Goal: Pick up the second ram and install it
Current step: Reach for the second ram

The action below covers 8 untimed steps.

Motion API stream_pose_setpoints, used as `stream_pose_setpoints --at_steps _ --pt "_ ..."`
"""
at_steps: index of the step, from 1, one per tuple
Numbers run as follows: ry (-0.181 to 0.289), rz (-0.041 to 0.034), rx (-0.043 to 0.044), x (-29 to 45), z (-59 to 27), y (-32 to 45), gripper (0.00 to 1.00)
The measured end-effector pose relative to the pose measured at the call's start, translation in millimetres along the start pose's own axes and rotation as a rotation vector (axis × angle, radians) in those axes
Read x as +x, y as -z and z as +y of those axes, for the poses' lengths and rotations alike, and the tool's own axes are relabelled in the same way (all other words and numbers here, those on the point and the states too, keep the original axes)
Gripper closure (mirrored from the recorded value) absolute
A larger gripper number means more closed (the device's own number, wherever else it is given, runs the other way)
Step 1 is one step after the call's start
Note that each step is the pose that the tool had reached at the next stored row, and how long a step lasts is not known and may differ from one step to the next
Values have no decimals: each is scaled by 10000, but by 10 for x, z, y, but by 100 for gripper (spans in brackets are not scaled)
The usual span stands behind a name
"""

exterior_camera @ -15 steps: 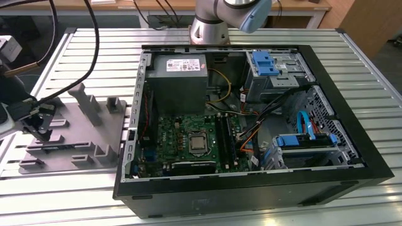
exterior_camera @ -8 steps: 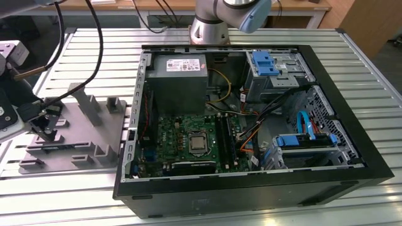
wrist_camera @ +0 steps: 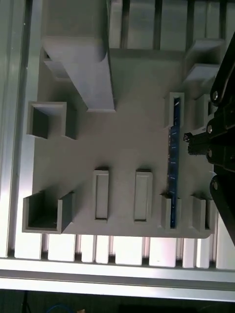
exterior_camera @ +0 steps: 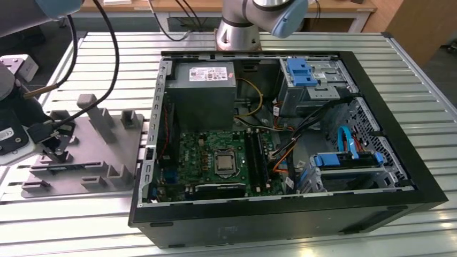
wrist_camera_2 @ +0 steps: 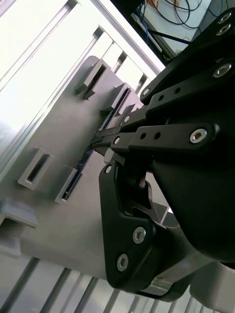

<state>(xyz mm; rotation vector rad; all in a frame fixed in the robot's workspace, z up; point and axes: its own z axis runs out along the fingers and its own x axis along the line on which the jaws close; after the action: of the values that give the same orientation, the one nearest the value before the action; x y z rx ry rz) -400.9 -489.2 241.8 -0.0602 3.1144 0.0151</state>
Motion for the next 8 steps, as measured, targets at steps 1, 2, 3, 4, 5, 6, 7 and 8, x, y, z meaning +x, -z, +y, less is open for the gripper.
stream_pose_setpoints --at_steps 1,2,3,4,5,6,7,8 --pt "8 0 1 12 9 -17 90" --pt "15 0 0 25 18 -35 90" --pt "22 -2 0 41 28 -53 90" --pt "29 -3 0 57 39 -71 90" --pt "36 -6 -1 71 49 -89 90" --pt "43 -7 0 84 60 -107 90" --pt "48 -8 -1 96 72 -125 90" --pt "53 -8 0 107 83 -143 90"
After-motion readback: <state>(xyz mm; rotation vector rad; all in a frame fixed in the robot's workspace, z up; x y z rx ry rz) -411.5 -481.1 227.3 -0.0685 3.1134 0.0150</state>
